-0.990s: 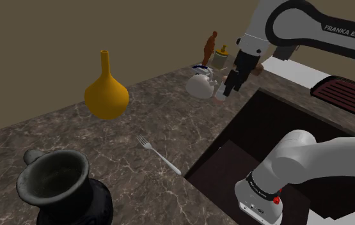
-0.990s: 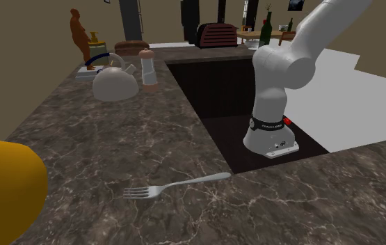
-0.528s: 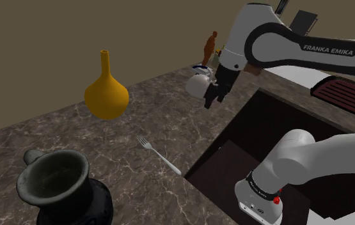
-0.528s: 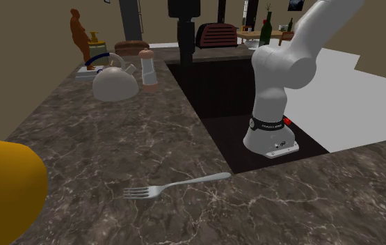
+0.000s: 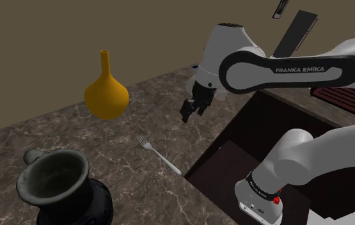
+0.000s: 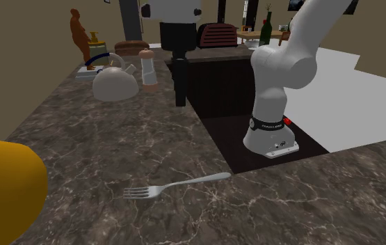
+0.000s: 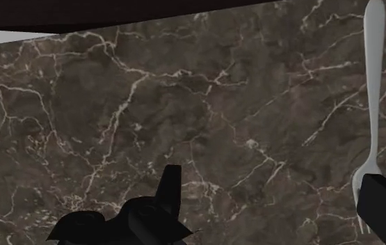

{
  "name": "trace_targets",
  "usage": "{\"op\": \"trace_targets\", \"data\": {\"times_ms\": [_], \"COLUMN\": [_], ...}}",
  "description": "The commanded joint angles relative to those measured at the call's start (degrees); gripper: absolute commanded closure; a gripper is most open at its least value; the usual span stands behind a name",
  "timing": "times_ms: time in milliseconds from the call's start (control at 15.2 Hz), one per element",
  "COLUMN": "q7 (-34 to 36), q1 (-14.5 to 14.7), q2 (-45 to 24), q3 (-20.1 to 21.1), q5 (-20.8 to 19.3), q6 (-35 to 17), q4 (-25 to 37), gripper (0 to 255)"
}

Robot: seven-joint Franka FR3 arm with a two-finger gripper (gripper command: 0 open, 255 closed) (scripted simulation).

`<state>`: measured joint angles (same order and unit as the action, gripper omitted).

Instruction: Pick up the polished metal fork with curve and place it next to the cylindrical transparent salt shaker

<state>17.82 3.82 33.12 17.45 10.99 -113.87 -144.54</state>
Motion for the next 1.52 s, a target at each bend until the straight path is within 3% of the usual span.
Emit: {"op": "trace_targets", "data": {"times_ms": [0, 396, 792, 1452], "q7": [2.98, 12.54, 25.74, 29.39], "q1": [0.22, -0.39, -1.85, -1.93], "q2": [-3.51, -15.01, -29.20, -34.70], "q3": [2.72, 10.37, 17.05, 17.07], "q5": [0.38, -1.86, -11.37, -16.29], "q6": [-3.60, -13.08, -20.42, -26.24], "q4": [0.61, 4.02, 10.45, 9.06], "gripper": [0, 0, 0, 0]}}
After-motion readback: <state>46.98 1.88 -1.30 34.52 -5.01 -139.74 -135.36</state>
